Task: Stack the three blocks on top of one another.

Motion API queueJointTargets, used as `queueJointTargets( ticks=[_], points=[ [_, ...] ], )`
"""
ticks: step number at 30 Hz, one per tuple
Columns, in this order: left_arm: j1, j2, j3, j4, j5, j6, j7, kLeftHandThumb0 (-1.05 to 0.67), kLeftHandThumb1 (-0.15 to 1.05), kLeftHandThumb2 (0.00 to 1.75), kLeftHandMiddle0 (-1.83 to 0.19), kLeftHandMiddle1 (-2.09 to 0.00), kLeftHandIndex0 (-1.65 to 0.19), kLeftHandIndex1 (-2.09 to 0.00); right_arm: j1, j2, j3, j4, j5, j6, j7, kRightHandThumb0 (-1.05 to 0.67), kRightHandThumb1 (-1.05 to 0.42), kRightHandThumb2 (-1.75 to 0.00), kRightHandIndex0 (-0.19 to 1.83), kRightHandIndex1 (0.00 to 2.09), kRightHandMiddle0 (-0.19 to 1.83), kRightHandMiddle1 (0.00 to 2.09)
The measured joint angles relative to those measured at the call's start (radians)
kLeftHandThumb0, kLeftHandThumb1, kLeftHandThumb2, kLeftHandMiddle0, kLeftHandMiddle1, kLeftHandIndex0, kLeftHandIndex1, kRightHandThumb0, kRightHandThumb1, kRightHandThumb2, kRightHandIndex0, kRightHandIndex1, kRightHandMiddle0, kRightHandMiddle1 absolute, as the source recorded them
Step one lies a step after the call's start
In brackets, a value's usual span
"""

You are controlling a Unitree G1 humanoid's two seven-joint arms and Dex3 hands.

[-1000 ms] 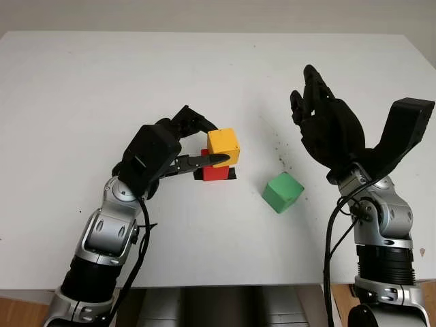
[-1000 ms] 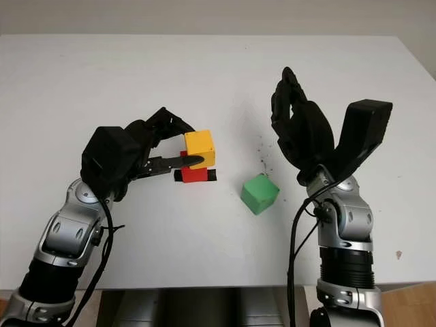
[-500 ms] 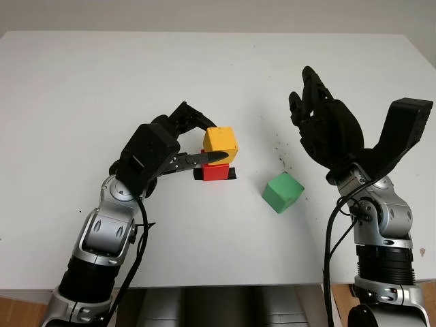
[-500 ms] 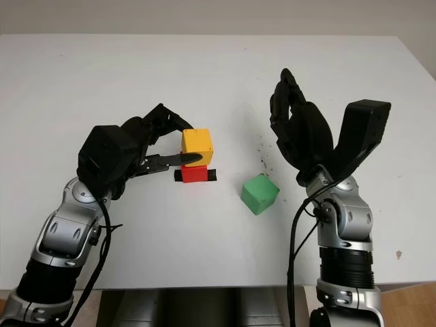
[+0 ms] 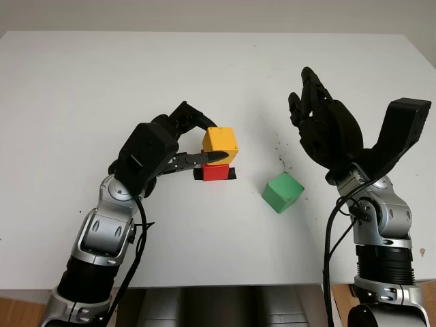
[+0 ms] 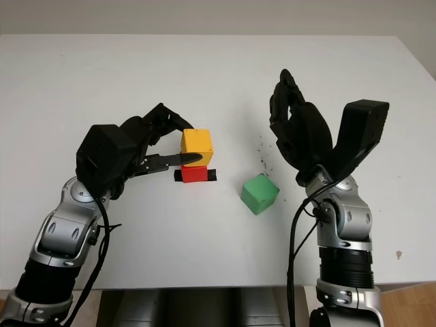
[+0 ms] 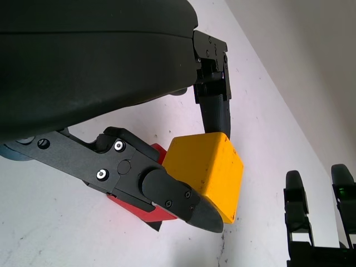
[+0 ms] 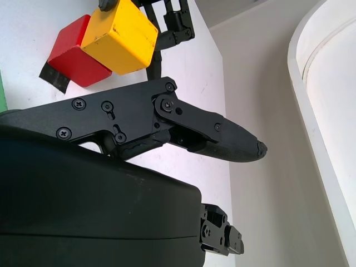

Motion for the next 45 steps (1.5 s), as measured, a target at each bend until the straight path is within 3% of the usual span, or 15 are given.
queueJointTargets(
  ticks=[9, 17, 27, 36, 45],
  points=[
    [0.000, -0.002, 0.000, 0.000, -0.002, 0.005, 0.000, -0.47, 0.98, 0.05, 0.00, -0.45, -0.21, -1.82, 0.000, -0.004, -0.003, 0.000, 0.002, 0.001, 0.010, -0.63, -1.05, -0.74, -0.19, 0.00, -0.19, 0.00],
    [0.003, 0.001, -0.009, -0.010, 0.021, 0.009, 0.002, -0.51, 1.00, 0.06, 0.01, -0.36, 0.04, -1.59, -0.001, -0.008, -0.003, 0.003, 0.002, 0.003, 0.017, -0.64, -1.05, -0.74, -0.19, 0.00, -0.19, 0.00],
    [0.007, 0.004, -0.009, -0.010, 0.022, -0.004, 0.002, -0.58, 1.04, 0.08, -0.03, -0.24, 0.16, -1.70, -0.003, -0.010, -0.003, 0.013, 0.003, 0.003, 0.019, -0.63, -1.05, -0.76, -0.19, 0.00, -0.19, 0.00],
    [0.024, -0.007, 0.000, -0.010, -0.012, -0.045, 0.002, -0.62, 1.05, 0.27, -0.05, -0.22, 0.18, -1.88, -0.011, -0.013, -0.003, 0.021, 0.002, 0.003, 0.025, -0.63, -1.05, -0.76, -0.19, 0.00, -0.19, 0.00],
    [0.062, -0.015, 0.014, -0.010, -0.056, -0.075, 0.001, -0.72, 1.05, 0.39, -0.04, -0.29, 0.19, -1.85, -0.011, -0.014, -0.002, 0.022, 0.000, 0.003, 0.025, -0.63, -1.05, -0.75, -0.19, 0.00, -0.19, 0.00]
  ],
)
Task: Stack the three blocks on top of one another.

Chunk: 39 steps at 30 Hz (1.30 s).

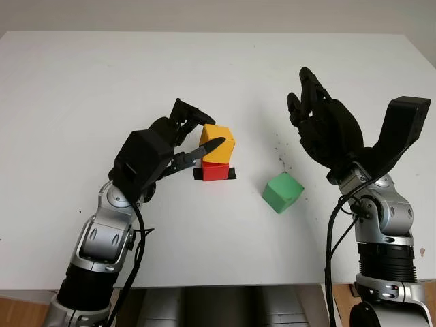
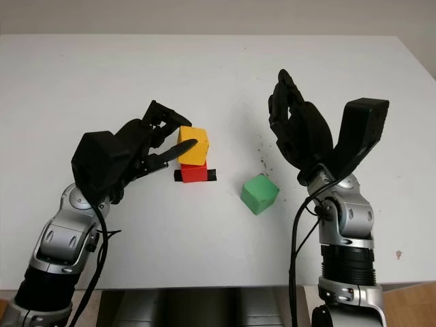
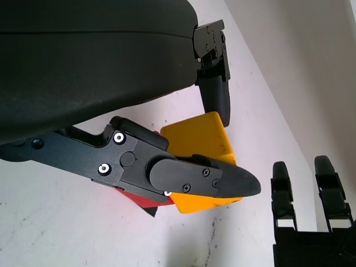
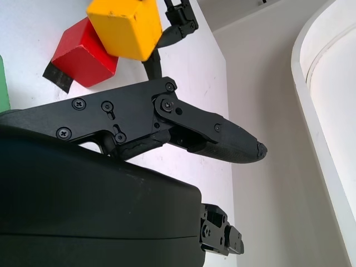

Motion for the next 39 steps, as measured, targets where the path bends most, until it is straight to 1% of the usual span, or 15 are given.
queueJointTargets(
  ticks=[3, 6, 8, 10, 15, 16, 20, 26, 31, 34, 36, 39],
  points=[
    [0.015, -0.002, 0.002, -0.014, -0.010, -0.012, 0.000, -0.72, 1.05, 0.40, 0.09, -0.52, 0.19, -1.81, 0.000, 0.000, 0.000, 0.000, 0.001, 0.000, 0.001, -0.63, -1.05, -0.75, -0.19, 0.00, -0.19, 0.00],
    [0.020, 0.000, 0.002, -0.034, -0.009, -0.031, 0.000, -0.71, 1.05, 0.41, 0.14, -0.57, 0.19, -1.73, 0.000, 0.000, -0.001, 0.000, 0.001, 0.000, 0.001, -0.62, -1.05, -0.75, -0.19, 0.00, -0.19, 0.00],
    [0.020, 0.006, 0.003, -0.039, -0.006, -0.041, 0.000, -0.68, 1.05, 0.40, 0.09, -0.44, 0.19, -1.66, 0.000, 0.000, -0.001, 0.000, 0.001, 0.000, 0.001, -0.63, -1.05, -0.76, -0.19, 0.00, -0.19, 0.00],
    [0.020, 0.014, 0.005, -0.038, -0.004, -0.044, 0.000, -0.66, 1.05, 0.39, 0.06, -0.38, 0.19, -1.63, 0.000, -0.001, -0.001, 0.002, 0.000, -0.001, 0.004, -0.63, -1.05, -0.76, -0.19, 0.00, -0.19, 0.00],
    [0.020, 0.017, 0.010, -0.016, -0.002, -0.073, 0.000, -0.63, 1.05, 0.39, 0.04, -0.35, 0.19, -1.60, 0.000, -0.002, -0.002, 0.003, 0.002, -0.001, 0.013, -0.62, -1.05, -0.76, -0.19, 0.00, -0.19, 0.00],
    [0.020, 0.020, 0.010, -0.012, 0.002, -0.076, 0.000, -0.64, 1.05, 0.39, 0.04, -0.35, 0.19, -1.54, 0.000, -0.003, -0.003, 0.003, 0.003, -0.001, 0.014, -0.62, -1.05, -0.76, -0.19, 0.00, -0.19, 0.00],
    [0.020, 0.029, 0.004, 0.003, 0.024, -0.094, 0.000, -0.65, 1.05, 0.40, 0.05, -0.33, 0.19, -1.40, 0.000, -0.005, -0.004, 0.003, 0.002, -0.001, 0.014, -0.63, -1.05, -0.75, -0.19, 0.00, -0.19, 0.00],
    [0.020, 0.029, -0.004, 0.027, 0.036, -0.113, -0.002, -0.66, 1.05, 0.41, 0.06, -0.31, 0.19, -1.24, 0.000, -0.006, -0.008, 0.003, 0.008, 0.001, 0.008, -0.63, -1.05, -0.74, -0.19, 0.00, -0.19, 0.00],
    [0.020, 0.029, -0.004, 0.028, 0.052, -0.115, 0.002, -0.67, 1.05, 0.41, 0.05, -0.29, 0.19, -1.11, 0.000, -0.007, -0.007, 0.003, 0.007, 0.001, 0.009, -0.63, -1.05, -0.74, -0.19, 0.00, -0.19, 0.00],
    [0.020, 0.033, 0.007, 0.024, 0.051, -0.132, 0.006, -0.65, 1.05, 0.37, 0.05, -0.27, 0.19, -1.05, 0.000, -0.008, -0.004, 0.003, 0.007, 0.001, 0.005, -0.63, -1.05, -0.73, -0.19, 0.00, -0.19, 0.00],
    [0.019, 0.061, 0.023, 0.017, 0.049, -0.157, -0.016, -0.65, 1.05, 0.33, 0.05, -0.22, 0.19, -0.98, 0.000, -0.007, -0.003, 0.003, 0.007, 0.001, 0.001, -0.63, -1.05, -0.73, -0.19, 0.00, -0.19, 0.00],
    [0.012, 0.149, 0.074, -0.001, 0.017, -0.197, -0.099, -0.62, 1.05, 0.25, 0.00, -0.12, 0.13, -0.96, 0.000, -0.008, -0.004, 0.001, 0.007, 0.003, -0.004, -0.63, -1.05, -0.73, -0.19, 0.00, -0.19, 0.00]
  ],
)
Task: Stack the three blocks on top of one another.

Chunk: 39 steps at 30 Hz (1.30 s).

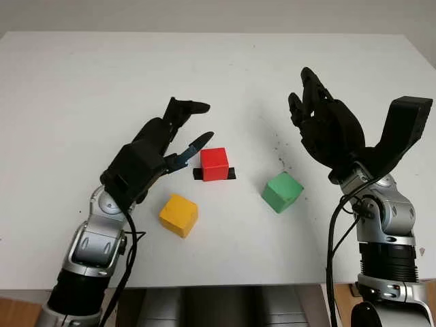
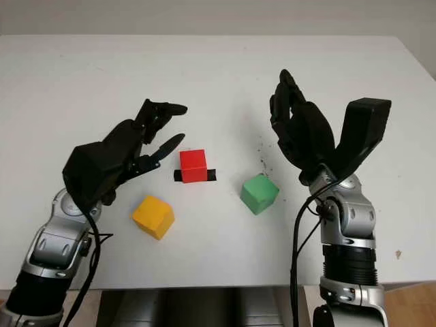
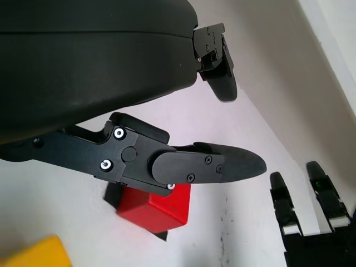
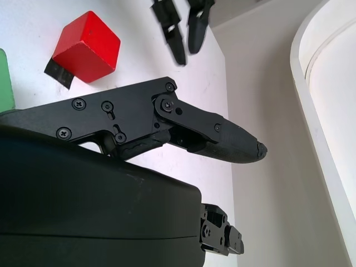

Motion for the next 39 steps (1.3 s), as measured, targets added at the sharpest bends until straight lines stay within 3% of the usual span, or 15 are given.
queueJointTargets(
  ticks=[3, 8, 12, 15, 21, 28, 39],
  points=[
    [-0.028, 0.144, 0.081, -0.043, -0.046, -0.037, -0.119, -0.63, 1.05, 0.12, -0.12, -0.09, -0.03, -0.98, 0.001, 0.000, 0.001, -0.008, 0.000, 0.002, -0.006, -0.64, -1.05, -0.72, -0.19, 0.00, -0.19, 0.00],
    [-0.027, 0.389, 0.212, -0.182, -0.029, -0.113, -0.255, -0.62, 1.03, 0.06, -0.18, -0.07, -0.11, -0.91, 0.006, 0.003, -0.001, -0.034, 0.011, 0.025, -0.013, -0.63, -1.05, -0.73, -0.19, 0.00, -0.19, 0.00],
    [0.076, 0.549, 0.281, -0.348, 0.084, -0.094, -0.365, -0.68, 1.01, 0.05, -0.09, -0.05, -0.15, -0.58, 0.013, 0.007, 0.003, -0.043, 0.012, 0.027, -0.016, -0.64, -1.05, -0.74, -0.19, 0.00, -0.19, 0.00],
    [0.135, 0.611, 0.324, -0.438, 0.098, -0.054, -0.444, -0.72, 0.99, 0.05, -0.05, -0.05, -0.22, -0.37, 0.017, 0.008, 0.008, -0.043, 0.009, 0.027, -0.016, -0.65, -1.05, -0.74, -0.19, 0.00, -0.19, 0.00],
    [0.228, 0.660, 0.403, -0.539, 0.065, -0.021, -0.569, -0.74, 0.93, 0.05, 0.02, -0.05, -0.29, -0.15, 0.021, 0.008, 0.009, -0.043, 0.009, 0.025, -0.005, -0.66, -1.05, -0.74, -0.19, 0.00, -0.19, 0.00],
    [0.268, 0.664, 0.424, -0.589, 0.052, -0.081, -0.590, -0.77, 0.91, 0.05, 0.07, -0.04, -0.29, -0.09, 0.023, 0.008, 0.008, -0.044, 0.009, 0.026, -0.003, -0.65, -1.05, -0.74, -0.19, 0.00, -0.19, 0.00],
    [0.281, 0.591, 0.205, -0.583, 0.253, -0.144, -0.457, -0.76, 0.95, 0.06, 0.13, -0.04, -0.27, -0.06, 0.027, 0.007, 0.004, -0.068, 0.009, 0.033, -0.012, -0.65, -1.05, -0.73, -0.19, 0.00, -0.19, 0.00]
  ],
)
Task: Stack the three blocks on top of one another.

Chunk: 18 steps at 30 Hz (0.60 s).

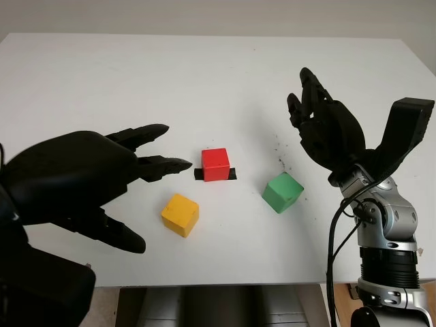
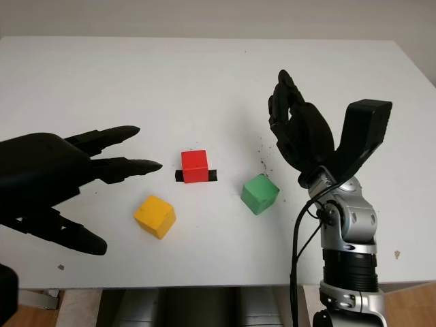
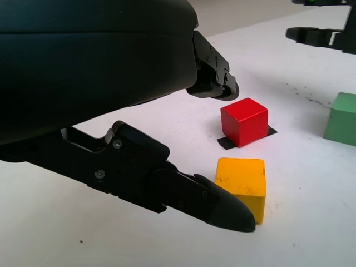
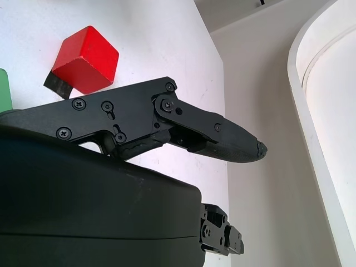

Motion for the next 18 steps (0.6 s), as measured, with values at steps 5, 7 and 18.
queueJointTargets(
  ticks=[5, 7, 18],
  points=[
    [0.001, -0.046, -0.070, 0.034, 0.084, -0.023, 0.039, -0.74, 0.94, 0.05, 0.15, -0.04, -0.26, -0.06, 0.001, -0.007, 0.000, -0.003, 0.000, 0.000, 0.005, -0.66, -1.05, -0.74, -0.19, 0.00, -0.19, 0.00],
    [0.001, -0.058, -0.086, 0.046, 0.101, -0.023, 0.045, -0.73, 0.94, 0.05, 0.15, -0.05, -0.25, -0.06, 0.001, -0.008, -0.001, -0.007, 0.000, 0.000, 0.005, -0.66, -1.05, -0.73, -0.19, 0.00, -0.19, 0.00],
    [-0.020, -0.113, -0.175, 0.117, 0.183, -0.065, 0.077, -0.73, 0.94, 0.05, 0.16, -0.05, -0.26, -0.06, 0.001, -0.011, -0.010, -0.015, 0.005, 0.009, 0.001, -0.65, -1.05, -0.72, -0.19, 0.00, -0.19, 0.00]
  ],
)
